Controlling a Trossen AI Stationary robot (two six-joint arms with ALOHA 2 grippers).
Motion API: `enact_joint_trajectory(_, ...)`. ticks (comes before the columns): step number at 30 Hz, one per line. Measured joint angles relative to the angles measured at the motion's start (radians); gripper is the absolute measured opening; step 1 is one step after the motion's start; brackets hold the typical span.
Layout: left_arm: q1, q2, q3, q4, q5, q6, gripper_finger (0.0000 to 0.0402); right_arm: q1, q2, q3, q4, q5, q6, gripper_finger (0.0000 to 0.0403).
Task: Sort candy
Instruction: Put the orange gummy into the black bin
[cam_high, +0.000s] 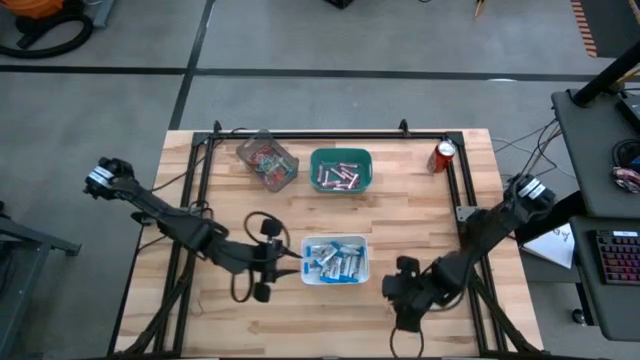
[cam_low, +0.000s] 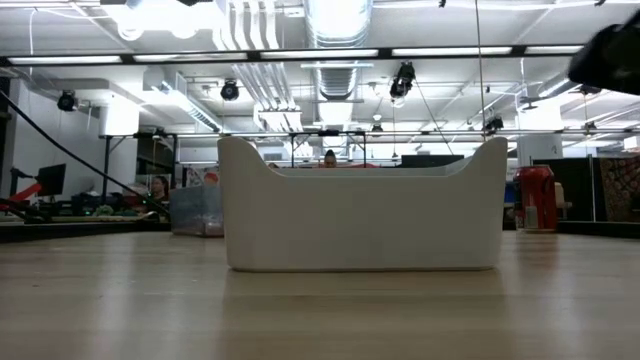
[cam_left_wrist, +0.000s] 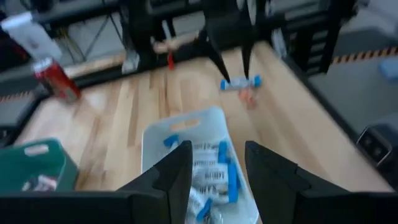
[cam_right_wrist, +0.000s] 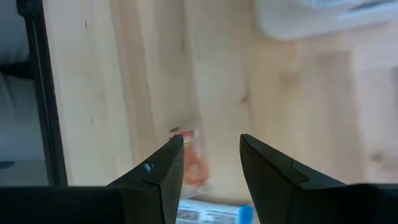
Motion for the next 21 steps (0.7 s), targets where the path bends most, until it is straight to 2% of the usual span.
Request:
enact_joint_trajectory(5,-0.003,-0.077,-0.067,0.105,-0.005,0.053,0.0131,0.053,0.092,0.045,-0.003,-0.01,0.082,0.0148)
enact_joint_trajectory(11,-0.003,-0.148,-0.107,0.17,-0.008,0.107,0.0131,0.073,0.163,0.091,-0.086,-0.061,0.178,0.0148)
enact_joint_trajectory(21,-0.003,-0.212,-0.138,0.198,-0.009,0.15,0.0131,0.08,0.219,0.087,-0.099,-0.071,0.185,0.0148)
